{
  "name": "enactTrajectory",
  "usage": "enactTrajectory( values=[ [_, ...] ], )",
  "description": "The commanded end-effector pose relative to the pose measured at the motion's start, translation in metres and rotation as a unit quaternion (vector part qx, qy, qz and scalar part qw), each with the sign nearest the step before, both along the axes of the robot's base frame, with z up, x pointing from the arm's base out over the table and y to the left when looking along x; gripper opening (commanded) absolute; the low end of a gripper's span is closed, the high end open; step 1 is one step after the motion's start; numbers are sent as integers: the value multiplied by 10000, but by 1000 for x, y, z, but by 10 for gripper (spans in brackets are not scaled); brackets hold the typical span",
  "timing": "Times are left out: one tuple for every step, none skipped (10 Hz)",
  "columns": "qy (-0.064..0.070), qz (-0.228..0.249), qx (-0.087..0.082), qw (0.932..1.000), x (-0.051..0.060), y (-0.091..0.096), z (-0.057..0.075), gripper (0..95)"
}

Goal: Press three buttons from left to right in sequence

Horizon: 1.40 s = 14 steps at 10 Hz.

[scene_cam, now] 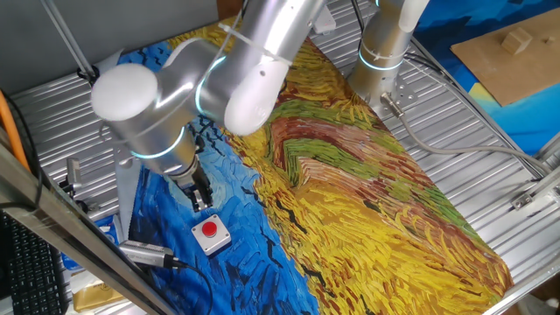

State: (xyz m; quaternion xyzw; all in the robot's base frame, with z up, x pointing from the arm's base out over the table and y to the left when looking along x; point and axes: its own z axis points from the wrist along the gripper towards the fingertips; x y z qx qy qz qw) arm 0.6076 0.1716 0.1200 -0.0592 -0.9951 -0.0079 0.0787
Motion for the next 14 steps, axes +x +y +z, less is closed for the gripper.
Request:
enactTrajectory(
  values=[
    [56, 269, 31, 9996, 1, 1, 1, 0],
    [33, 309, 54, 9995, 1, 1, 1, 0],
    [26, 333, 84, 9994, 1, 1, 1, 0],
    [25, 343, 108, 9993, 1, 1, 1, 0],
    [27, 270, 166, 9995, 1, 1, 1, 0],
    [20, 192, 168, 9997, 1, 5, 2, 0],
    [-22, 123, 160, 9998, 2, 21, 2, 0],
    [-32, 99, 157, 9998, 4, 26, 2, 0],
    [-33, -2, 159, 9999, 9, 41, 3, 0],
    [-13, -69, 147, 9999, 12, 49, 5, 0],
    [-25, -68, 149, 9999, 15, 55, 4, 0],
    [-23, -57, 155, 9999, 15, 55, 5, 0],
    [-10, -47, 145, 9999, 16, 54, 2, 0],
    [-18, -18, 144, 9999, 18, 52, -4, 0]
  ],
)
